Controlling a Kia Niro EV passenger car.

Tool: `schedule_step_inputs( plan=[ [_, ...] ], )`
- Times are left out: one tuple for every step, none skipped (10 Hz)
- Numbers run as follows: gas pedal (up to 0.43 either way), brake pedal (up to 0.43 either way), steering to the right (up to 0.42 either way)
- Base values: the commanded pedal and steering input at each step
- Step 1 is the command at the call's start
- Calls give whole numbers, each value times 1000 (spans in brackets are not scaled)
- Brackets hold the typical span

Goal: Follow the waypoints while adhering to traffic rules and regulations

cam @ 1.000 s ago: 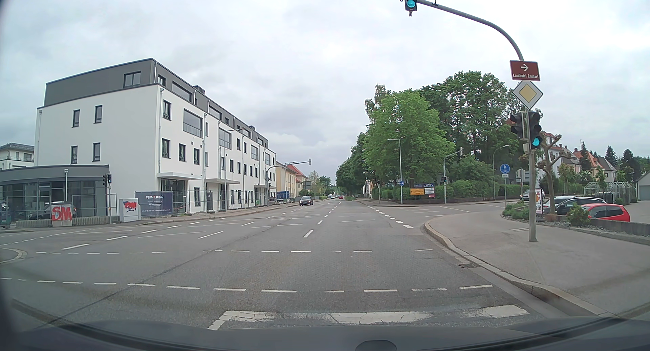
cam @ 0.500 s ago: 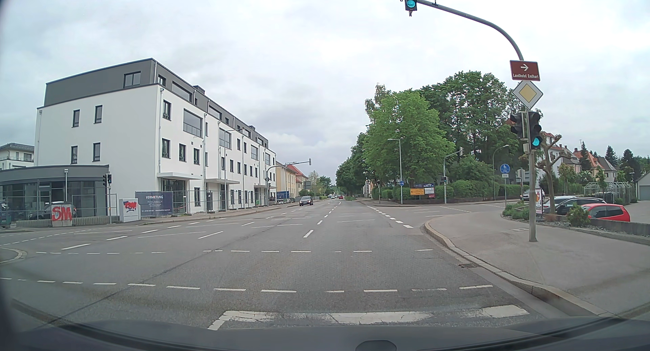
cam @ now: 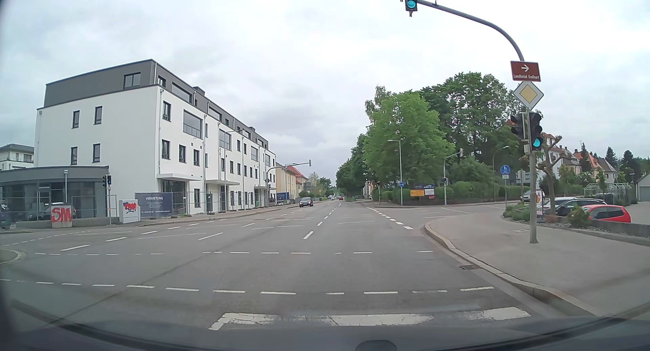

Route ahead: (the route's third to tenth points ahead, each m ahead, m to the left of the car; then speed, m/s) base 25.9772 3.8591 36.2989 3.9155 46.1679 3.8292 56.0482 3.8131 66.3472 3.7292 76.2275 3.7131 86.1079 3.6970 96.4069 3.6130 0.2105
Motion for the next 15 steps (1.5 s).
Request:
schedule_step_inputs(
  plan=[
    [130, 0, -16],
    [138, 0, -16],
    [157, 0, -15],
    [197, 0, -15],
    [197, 0, -15],
    [189, 0, -14],
    [150, 0, -14],
    [150, 0, -13],
    [150, 0, -13],
    [150, 0, -13],
    [169, 0, -13],
    [177, 0, -13],
    [209, 0, -13],
    [209, 0, -13],
    [209, 0, -13]
  ],
)
